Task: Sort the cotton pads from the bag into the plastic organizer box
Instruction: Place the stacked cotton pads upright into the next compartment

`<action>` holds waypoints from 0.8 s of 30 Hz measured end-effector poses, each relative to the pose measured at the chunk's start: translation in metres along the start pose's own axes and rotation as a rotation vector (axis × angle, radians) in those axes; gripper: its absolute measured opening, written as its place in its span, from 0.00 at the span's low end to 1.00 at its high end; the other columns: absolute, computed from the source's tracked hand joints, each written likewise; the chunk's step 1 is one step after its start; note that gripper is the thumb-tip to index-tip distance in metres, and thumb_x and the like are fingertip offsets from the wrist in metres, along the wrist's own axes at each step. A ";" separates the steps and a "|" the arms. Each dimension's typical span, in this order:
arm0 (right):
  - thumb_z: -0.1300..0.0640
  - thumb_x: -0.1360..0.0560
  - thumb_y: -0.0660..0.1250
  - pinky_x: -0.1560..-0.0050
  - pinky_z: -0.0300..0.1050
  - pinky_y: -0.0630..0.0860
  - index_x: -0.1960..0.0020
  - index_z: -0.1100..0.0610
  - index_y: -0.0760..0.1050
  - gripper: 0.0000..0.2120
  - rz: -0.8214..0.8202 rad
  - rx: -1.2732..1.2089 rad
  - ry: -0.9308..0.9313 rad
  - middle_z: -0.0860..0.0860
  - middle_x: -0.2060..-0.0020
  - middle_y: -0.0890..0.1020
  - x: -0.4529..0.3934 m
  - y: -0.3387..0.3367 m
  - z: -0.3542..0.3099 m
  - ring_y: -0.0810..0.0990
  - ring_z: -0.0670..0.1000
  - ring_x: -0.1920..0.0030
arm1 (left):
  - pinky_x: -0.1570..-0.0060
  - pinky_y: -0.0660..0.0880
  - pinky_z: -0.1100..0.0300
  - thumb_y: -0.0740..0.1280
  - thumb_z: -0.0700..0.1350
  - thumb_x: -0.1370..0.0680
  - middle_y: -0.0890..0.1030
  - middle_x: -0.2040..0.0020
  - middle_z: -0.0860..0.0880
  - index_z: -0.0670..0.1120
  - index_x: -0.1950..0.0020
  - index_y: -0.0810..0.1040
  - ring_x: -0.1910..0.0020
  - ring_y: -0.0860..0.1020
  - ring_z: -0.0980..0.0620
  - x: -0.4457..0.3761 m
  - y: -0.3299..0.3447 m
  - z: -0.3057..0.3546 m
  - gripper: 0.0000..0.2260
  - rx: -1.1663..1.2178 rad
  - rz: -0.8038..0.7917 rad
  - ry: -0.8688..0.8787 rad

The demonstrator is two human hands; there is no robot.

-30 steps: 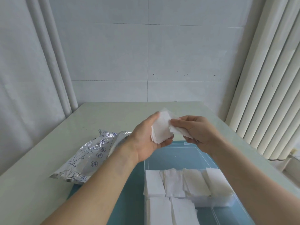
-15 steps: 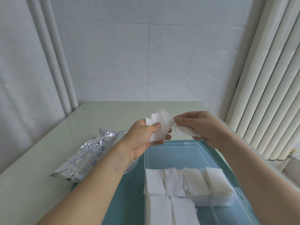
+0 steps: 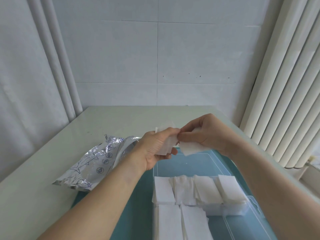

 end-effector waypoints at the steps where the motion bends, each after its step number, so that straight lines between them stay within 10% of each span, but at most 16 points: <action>1: 0.56 0.30 0.77 0.59 0.41 0.78 0.61 0.51 0.87 0.02 -0.009 -0.025 0.018 0.50 0.63 0.86 0.000 0.001 0.002 0.80 0.45 0.64 | 0.73 0.70 0.61 0.74 0.47 0.28 0.82 0.63 0.47 0.42 0.48 0.82 0.72 0.78 0.48 0.000 -0.003 0.002 0.12 0.006 0.022 0.013; 15: 0.62 0.28 0.74 0.77 0.37 0.63 0.60 0.60 0.84 0.02 -0.004 -0.313 0.162 0.55 0.63 0.79 -0.008 -0.031 0.036 0.69 0.48 0.68 | 0.76 0.68 0.64 0.67 0.37 0.24 0.79 0.65 0.45 0.41 0.55 0.79 0.74 0.76 0.50 -0.005 -0.015 -0.006 0.02 0.046 0.056 -0.071; 24: 0.60 0.32 0.79 0.50 0.50 0.71 0.57 0.60 0.85 0.06 -0.241 -0.174 0.134 0.61 0.58 0.83 0.000 -0.011 0.028 0.78 0.55 0.56 | 0.69 0.77 0.58 0.61 0.57 0.20 0.79 0.60 0.42 0.42 0.46 0.79 0.64 0.80 0.40 0.019 0.035 -0.023 0.19 0.298 -0.331 -0.354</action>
Point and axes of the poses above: each hand's wrist, its own x-axis away from the middle knuckle, its own y-axis out of the palm, z = x × y, the point moved 10 cm from there along -x, towards the middle knuckle
